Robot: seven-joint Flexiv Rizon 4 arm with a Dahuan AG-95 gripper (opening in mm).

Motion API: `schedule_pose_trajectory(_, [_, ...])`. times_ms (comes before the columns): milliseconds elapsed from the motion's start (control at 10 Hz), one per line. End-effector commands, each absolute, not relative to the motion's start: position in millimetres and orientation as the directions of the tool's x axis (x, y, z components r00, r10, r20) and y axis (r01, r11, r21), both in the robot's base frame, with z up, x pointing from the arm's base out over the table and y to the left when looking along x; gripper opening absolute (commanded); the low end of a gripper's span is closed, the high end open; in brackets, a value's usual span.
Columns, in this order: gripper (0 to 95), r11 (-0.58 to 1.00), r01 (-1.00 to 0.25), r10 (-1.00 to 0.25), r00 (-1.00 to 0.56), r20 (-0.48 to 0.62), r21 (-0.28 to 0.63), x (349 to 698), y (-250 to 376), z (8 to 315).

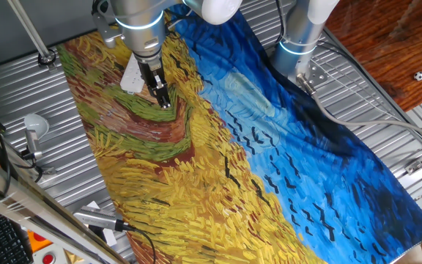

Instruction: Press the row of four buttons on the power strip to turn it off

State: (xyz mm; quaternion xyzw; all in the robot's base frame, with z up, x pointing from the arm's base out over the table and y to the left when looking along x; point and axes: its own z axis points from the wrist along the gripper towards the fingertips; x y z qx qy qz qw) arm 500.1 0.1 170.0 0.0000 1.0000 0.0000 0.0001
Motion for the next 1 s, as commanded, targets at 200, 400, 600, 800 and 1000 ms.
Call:
schedule_pose_trajectory(200, [0.0,0.999,-0.034,-0.034,-0.999,-0.018,0.018,500.0,0.0,170.0])
schedule_pose_trajectory(400, [0.0,0.999,-0.032,-0.032,-0.999,-0.017,0.012,500.0,0.0,170.0])
schedule_pose_trajectory(600, [0.0,0.999,-0.032,-0.032,-0.999,-0.017,0.012,500.0,0.0,170.0])
schedule_pose_trajectory(800, [0.0,0.999,-0.034,-0.033,-0.999,-0.017,0.012,500.0,0.0,170.0])
schedule_pose_trajectory(1000, [0.0,0.999,-0.03,-0.03,-0.999,-0.017,0.013,499.8,0.2,169.7])
